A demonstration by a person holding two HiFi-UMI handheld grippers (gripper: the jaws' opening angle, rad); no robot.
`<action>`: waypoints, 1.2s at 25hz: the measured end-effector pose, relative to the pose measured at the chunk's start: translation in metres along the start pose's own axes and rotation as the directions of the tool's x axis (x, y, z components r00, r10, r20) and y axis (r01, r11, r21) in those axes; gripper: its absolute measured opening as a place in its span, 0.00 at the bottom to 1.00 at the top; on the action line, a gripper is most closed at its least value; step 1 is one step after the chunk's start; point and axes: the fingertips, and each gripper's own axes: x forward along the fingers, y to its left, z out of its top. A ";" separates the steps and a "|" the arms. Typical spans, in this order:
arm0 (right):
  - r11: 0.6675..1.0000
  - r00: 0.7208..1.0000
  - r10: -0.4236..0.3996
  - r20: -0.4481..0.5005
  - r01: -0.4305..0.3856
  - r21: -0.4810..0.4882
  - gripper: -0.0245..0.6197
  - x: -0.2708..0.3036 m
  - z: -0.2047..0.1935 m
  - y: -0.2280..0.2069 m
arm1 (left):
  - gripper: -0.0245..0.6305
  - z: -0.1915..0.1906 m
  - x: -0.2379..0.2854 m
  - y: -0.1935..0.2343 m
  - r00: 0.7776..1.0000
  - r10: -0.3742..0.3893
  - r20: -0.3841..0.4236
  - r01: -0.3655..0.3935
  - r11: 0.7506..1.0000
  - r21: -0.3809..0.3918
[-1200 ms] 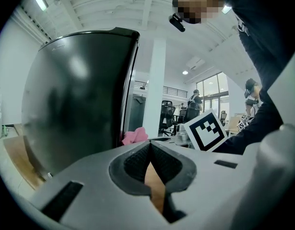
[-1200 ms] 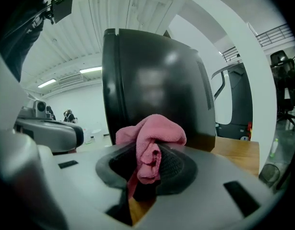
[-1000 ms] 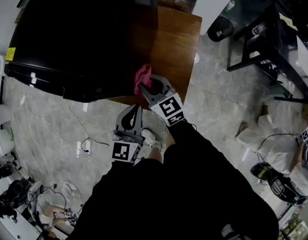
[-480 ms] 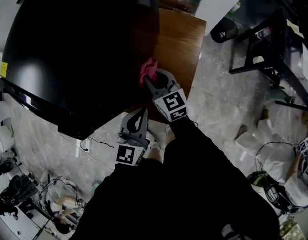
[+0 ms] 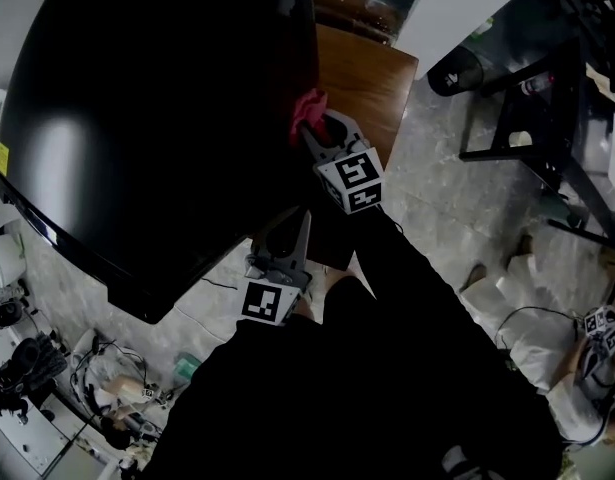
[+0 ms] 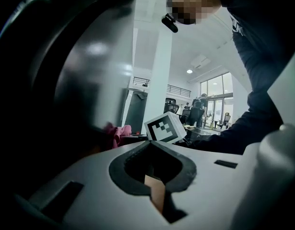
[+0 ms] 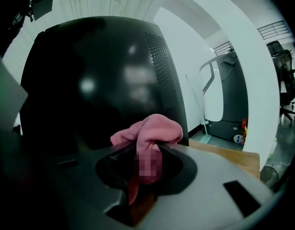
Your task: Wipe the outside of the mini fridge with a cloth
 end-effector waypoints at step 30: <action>0.996 0.984 -0.055 0.170 0.067 -0.062 0.20 -0.137 0.144 0.013 | 0.05 0.120 -0.051 -0.050 0.989 -0.133 0.057 0.132 0.991 0.021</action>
